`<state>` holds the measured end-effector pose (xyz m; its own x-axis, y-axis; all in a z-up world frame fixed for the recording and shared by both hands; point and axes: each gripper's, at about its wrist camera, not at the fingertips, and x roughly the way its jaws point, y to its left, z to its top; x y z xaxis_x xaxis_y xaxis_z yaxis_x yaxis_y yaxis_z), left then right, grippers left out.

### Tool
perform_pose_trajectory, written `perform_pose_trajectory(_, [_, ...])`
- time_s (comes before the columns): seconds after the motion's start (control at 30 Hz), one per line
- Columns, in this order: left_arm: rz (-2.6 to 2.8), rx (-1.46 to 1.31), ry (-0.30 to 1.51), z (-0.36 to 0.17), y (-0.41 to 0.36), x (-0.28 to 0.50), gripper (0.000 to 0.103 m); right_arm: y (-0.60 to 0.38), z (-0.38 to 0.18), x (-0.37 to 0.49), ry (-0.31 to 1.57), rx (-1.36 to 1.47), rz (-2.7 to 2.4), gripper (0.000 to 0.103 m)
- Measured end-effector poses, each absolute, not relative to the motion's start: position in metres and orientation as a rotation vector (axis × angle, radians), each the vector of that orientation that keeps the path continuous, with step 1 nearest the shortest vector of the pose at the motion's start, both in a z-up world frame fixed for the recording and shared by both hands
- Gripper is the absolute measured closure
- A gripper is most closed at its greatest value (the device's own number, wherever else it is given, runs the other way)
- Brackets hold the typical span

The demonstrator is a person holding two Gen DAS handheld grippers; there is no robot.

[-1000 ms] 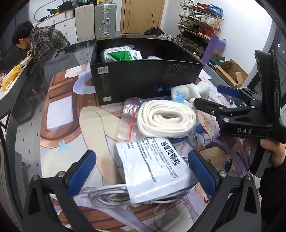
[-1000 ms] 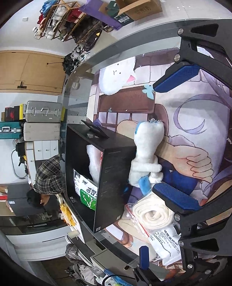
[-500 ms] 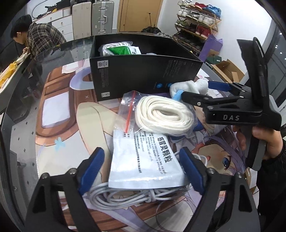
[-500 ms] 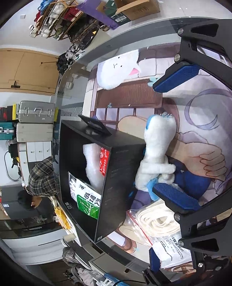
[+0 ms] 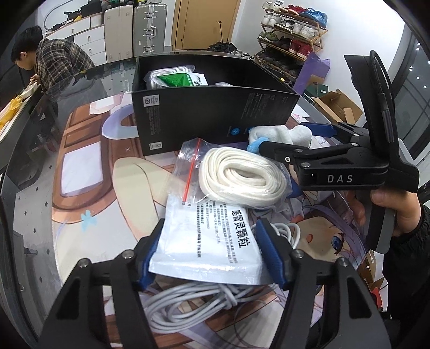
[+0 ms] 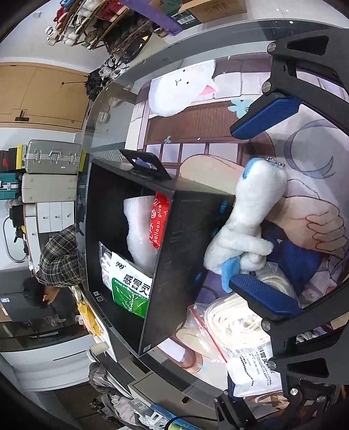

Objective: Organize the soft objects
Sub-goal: 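Move left tool to the white printed packet while right tool approaches the white plush toy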

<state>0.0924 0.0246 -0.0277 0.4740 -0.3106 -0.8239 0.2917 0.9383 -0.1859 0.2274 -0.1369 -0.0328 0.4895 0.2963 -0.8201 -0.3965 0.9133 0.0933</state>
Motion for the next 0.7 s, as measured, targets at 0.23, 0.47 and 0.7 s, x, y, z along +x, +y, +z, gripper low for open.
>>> perform_pose_trajectory(0.23, [-0.371, -0.017, 1.011, -0.0276, 0.0245, 0.0930, 0.039, -0.1381, -0.0340, 0.2235, 0.974, -0.110, 0.441, 0.008])
perform_pose_trajectory(0.47, [-0.372, -0.014, 1.010, -0.0275, 0.0245, 0.0934, 0.039, -0.1359, -0.0334, 0.2206, 0.976, -0.110, 0.468, 0.023])
perform_pose_trajectory(0.7, [-0.374, -0.001, 1.006, -0.0266, 0.0236, 0.0928, 0.039, -0.1428, -0.0346, 0.2160, 0.978, -0.091, 0.479, 0.037])
